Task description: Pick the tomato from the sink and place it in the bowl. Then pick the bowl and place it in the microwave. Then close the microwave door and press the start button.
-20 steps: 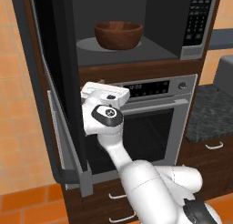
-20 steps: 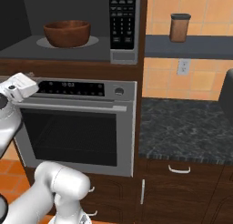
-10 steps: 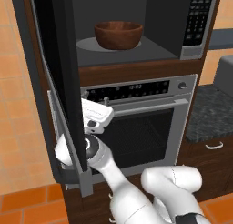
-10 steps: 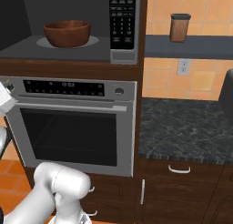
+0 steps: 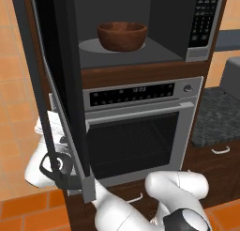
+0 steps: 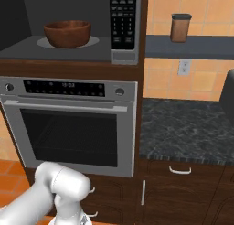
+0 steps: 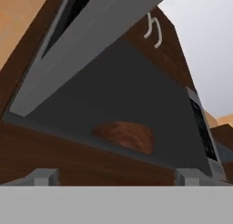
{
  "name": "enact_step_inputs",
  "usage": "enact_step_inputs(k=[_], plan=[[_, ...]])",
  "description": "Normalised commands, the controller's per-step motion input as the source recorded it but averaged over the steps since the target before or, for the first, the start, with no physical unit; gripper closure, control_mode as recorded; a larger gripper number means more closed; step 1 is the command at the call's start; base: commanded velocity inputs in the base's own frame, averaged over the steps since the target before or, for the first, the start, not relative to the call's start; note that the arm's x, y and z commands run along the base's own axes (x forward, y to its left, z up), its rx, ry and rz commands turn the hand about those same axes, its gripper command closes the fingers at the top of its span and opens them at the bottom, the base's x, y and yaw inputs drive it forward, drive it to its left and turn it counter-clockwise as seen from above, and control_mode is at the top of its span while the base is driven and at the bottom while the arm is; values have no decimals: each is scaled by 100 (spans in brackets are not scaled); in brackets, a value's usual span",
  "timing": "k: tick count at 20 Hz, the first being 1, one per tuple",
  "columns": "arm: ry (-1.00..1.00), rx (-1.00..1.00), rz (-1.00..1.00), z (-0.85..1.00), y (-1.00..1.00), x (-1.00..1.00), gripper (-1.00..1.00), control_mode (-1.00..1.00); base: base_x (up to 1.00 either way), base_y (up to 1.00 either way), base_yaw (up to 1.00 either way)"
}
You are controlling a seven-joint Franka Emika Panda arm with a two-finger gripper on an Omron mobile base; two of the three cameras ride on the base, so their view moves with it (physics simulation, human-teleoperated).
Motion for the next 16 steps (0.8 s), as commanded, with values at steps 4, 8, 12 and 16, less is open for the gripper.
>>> enact_step_inputs(k=[4, 8, 12, 16], plan=[[-11, 0, 1, -6, 100, -10, -100, -100, 0, 0, 0], [-18, 0, 0, 8, 84, -28, -100, -100, 0, 0, 0], [-21, 0, 0, 38, 39, -34, -100, -100, 0, 0, 0], [-21, 0, 0, 38, 4, -22, -100, -100, 0, 0, 0]])
